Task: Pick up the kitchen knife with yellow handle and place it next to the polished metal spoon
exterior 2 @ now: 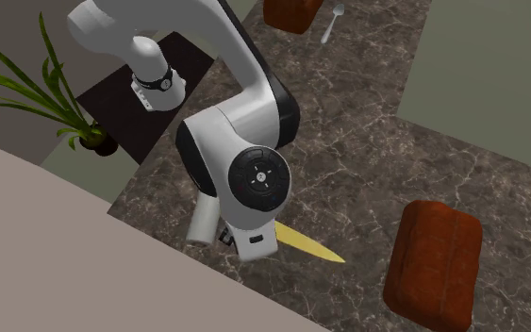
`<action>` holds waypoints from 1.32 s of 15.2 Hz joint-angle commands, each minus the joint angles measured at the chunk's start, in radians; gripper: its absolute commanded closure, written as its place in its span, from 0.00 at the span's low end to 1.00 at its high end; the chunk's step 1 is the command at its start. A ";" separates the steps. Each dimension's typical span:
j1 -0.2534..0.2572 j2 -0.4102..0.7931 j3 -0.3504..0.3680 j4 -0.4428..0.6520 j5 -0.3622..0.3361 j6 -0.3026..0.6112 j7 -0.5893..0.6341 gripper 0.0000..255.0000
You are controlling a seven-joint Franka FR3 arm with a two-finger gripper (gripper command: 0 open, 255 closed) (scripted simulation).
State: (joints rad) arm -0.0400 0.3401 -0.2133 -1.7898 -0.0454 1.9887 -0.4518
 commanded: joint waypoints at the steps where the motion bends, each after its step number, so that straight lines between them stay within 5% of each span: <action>1: 0.001 -0.012 -0.001 0.011 -0.002 -0.023 0.000 1.00; 9: 0.004 -0.046 -0.003 0.065 -0.007 -0.110 -0.004 1.00; 20: 0.134 -0.328 0.080 -0.301 -0.042 -0.041 0.223 1.00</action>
State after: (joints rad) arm 0.0823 0.0337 -0.1437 -2.0569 -0.0861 1.9368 -0.2527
